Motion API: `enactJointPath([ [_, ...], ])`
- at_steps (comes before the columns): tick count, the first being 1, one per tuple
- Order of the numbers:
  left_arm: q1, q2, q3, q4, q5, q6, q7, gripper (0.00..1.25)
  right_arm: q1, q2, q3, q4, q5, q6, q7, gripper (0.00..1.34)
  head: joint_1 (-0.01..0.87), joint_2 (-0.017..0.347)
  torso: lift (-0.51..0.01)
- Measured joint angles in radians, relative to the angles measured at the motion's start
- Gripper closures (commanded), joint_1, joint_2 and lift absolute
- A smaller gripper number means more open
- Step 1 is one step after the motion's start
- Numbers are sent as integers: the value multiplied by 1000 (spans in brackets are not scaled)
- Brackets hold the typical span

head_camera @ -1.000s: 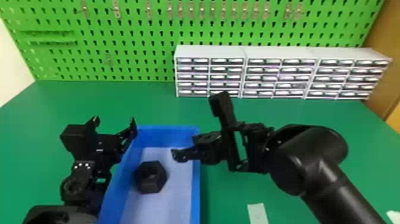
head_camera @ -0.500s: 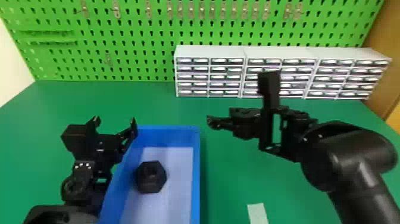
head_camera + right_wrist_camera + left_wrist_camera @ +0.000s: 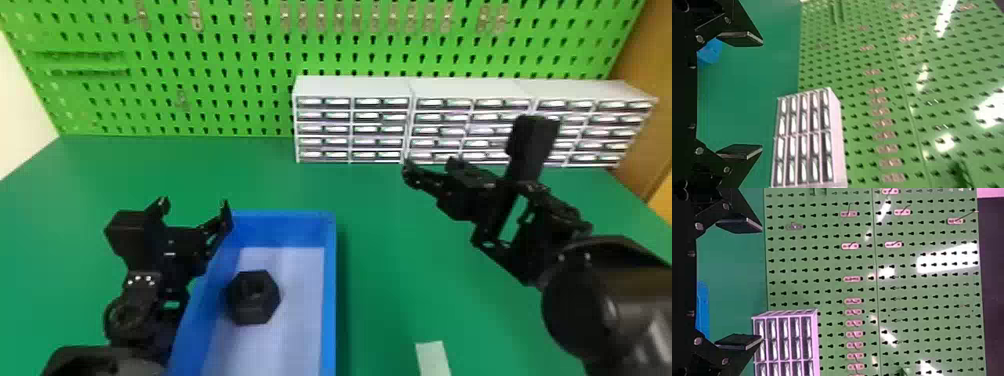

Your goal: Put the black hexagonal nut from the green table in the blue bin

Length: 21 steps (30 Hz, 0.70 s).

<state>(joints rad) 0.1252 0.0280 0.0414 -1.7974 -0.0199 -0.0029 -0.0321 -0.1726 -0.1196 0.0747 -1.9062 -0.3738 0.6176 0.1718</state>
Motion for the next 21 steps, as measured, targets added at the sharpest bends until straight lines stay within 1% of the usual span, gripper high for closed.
enactJointPath([
  [2, 0, 0, 0, 0, 1, 0, 0, 282, 26, 14, -14, -11, 8, -39, -19, 326, 657, 57, -95],
  [5, 1, 0, 0, 1, 2, 0, 1, 282, 71, 48, -46, -31, 34, -91, -36, 326, 657, 57, -95],
  [8, 3, 0, 0, 2, 2, 0, 3, 282, 107, 62, -62, -42, 51, -129, -65, 326, 657, 57, -95],
  [14, 6, 0, 0, 4, 2, 0, 4, 282, 174, 62, -61, -51, 99, -214, -128, 326, 657, 57, -95],
  [21, 9, 0, -1, 5, 2, 0, 6, 282, 249, 56, -59, -53, 210, -286, -165, 328, 657, 57, -95],
])
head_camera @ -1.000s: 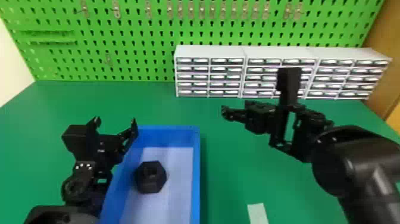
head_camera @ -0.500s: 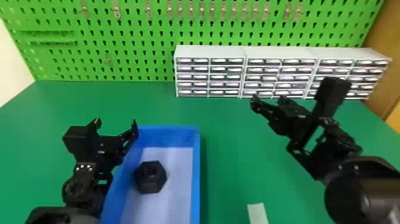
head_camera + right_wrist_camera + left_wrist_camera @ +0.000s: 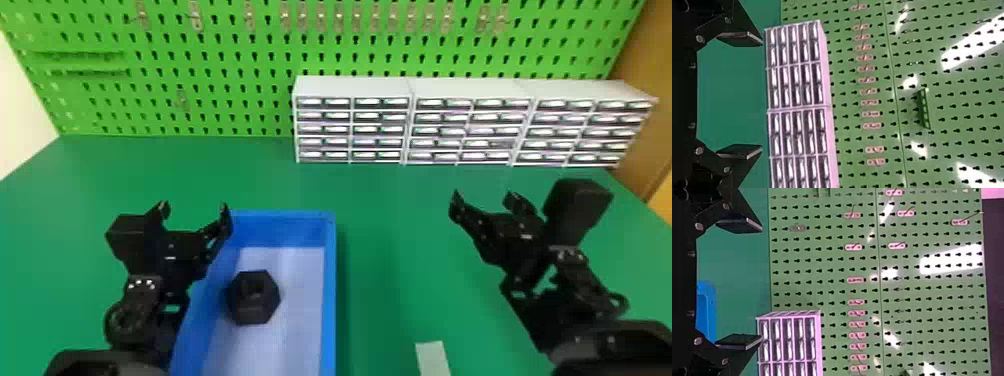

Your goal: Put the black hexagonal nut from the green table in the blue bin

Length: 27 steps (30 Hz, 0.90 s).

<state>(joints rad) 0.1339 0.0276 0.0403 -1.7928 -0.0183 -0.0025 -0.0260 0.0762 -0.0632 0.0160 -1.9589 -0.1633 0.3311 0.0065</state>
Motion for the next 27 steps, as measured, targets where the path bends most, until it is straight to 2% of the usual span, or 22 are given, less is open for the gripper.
enactJointPath([
  [8, 2, -1, -2, 1, 1, -1, 0, 282, 76, -18, 17, 7, 72, -88, -83, 328, 657, 57, -95],
  [16, 14, -2, -2, 1, 20, -16, 0, 282, 109, -21, 15, 10, 77, -138, -93, 328, 657, 57, -95],
  [27, 31, -7, -9, 0, 32, -22, 2, 282, 128, -13, 10, 8, 77, -152, -95, 328, 657, 57, -95],
])
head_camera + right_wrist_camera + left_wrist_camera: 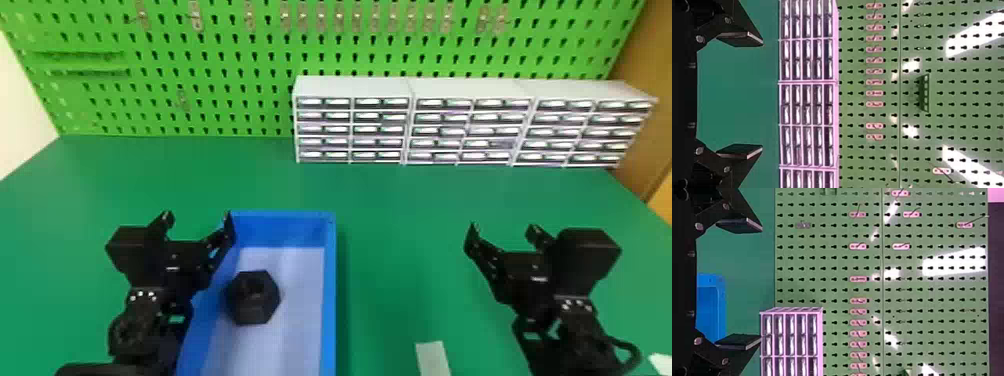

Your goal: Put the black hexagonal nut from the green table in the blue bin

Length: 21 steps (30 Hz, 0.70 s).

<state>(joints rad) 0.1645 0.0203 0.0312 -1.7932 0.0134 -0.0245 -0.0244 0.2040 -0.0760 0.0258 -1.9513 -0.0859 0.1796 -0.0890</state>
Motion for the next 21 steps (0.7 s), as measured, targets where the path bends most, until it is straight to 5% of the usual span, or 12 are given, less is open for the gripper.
enactJointPath([
  [21, 7, -14, 1, -2, -3, 0, -1, 282, 0, -5, 2, -2, -5, 10, 0, 328, 657, 57, -95],
])
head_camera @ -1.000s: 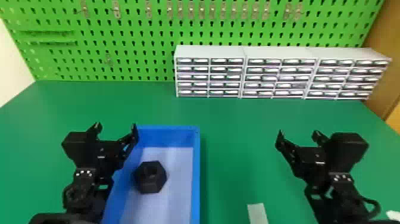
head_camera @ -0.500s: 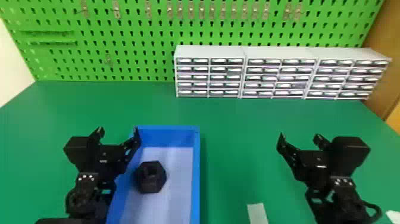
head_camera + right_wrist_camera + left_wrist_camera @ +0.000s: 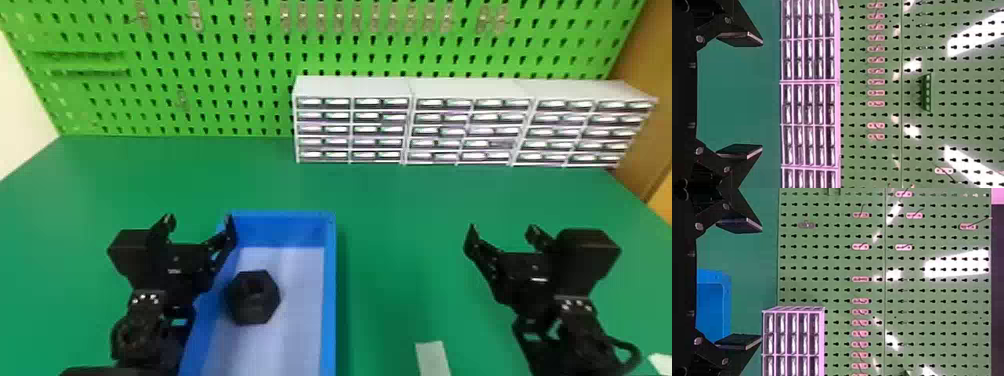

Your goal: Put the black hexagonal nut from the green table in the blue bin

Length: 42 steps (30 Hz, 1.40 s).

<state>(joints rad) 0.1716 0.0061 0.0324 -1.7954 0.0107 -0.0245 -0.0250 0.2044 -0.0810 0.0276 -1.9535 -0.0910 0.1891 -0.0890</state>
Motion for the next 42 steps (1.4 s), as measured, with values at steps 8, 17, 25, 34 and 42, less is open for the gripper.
enactJointPath([
  [8, -1, 0, -2, -3, 2, 10, 0, 282, 0, -4, -2, -1, -1, 4, 0, 328, 657, 57, -95],
  [17, -3, 0, -4, -5, 1, 23, 0, 282, -5, -10, -1, -1, 1, 15, 0, 328, 657, 57, -95],
  [25, -12, 0, -6, -6, -7, 33, 0, 282, -8, -15, -1, -1, 1, 20, 0, 328, 657, 57, -95],
  [34, -18, 0, -6, -6, -8, 35, 0, 282, -14, -19, 1, -1, 5, 26, 0, 329, 657, 57, -95],
  [42, -25, 0, -4, -6, -9, 35, 0, 282, -20, -18, 2, -1, 5, 30, 0, 329, 657, 57, -95],
])
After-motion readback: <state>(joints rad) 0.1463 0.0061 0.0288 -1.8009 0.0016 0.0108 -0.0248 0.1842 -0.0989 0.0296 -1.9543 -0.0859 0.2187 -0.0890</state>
